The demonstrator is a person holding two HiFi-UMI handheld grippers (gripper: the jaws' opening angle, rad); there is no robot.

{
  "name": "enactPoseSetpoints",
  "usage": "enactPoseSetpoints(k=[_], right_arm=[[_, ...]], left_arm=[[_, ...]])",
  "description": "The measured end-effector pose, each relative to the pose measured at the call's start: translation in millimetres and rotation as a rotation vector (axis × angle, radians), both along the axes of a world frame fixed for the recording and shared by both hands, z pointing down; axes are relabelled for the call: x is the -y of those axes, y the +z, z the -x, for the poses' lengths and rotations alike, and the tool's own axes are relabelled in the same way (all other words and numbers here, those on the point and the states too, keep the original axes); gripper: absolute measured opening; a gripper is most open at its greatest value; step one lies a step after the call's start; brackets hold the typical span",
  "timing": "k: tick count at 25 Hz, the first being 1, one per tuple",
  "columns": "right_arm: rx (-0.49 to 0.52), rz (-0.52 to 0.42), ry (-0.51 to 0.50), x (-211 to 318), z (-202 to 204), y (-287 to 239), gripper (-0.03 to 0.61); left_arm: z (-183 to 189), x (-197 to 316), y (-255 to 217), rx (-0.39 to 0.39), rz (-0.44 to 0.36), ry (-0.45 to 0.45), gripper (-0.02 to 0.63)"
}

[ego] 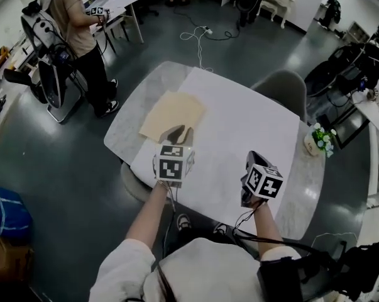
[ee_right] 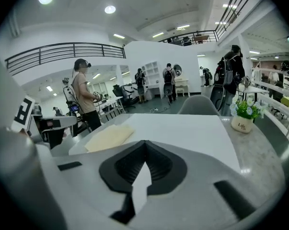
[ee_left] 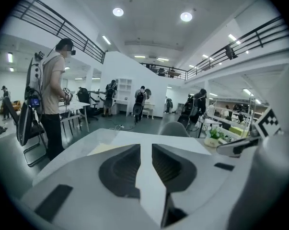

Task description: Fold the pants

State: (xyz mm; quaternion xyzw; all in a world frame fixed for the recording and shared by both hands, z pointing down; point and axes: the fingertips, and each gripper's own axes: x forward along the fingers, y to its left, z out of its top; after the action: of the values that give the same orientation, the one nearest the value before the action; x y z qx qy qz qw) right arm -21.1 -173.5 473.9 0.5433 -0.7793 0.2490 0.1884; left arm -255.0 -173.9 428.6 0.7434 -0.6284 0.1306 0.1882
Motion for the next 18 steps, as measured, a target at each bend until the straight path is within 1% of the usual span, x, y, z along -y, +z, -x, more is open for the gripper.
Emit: enactPoseSetpoints(k=[3,5,8,11,18], right_arm=[[-0.011,-0.048,-0.012,-14,-16,-20,-0.008],[-0.011,-0.073,-0.014,-24,-28,-30,-0.008],[0.007,-0.091,0.001,-33,-44,-37,-0.008],[0.012,-0.1,0.018,-41,-58,-38,-0.008],[0.034,-0.121,0.04,-41,-82,-43,-0.008]], left_arm=[[-35,-20,-9,0.016,-0.061,-0.008,0.046],[-57,-32,-12,0.02,-0.08,-0.021,0.027],[-81,-42,-10,0.025,-0.08,-0.036,0.014],[-97,-47,-9,0.018,-0.08,-0.026,0.011],[-118,-44,-14,-0.01,-0.061,-0.016,0.009]])
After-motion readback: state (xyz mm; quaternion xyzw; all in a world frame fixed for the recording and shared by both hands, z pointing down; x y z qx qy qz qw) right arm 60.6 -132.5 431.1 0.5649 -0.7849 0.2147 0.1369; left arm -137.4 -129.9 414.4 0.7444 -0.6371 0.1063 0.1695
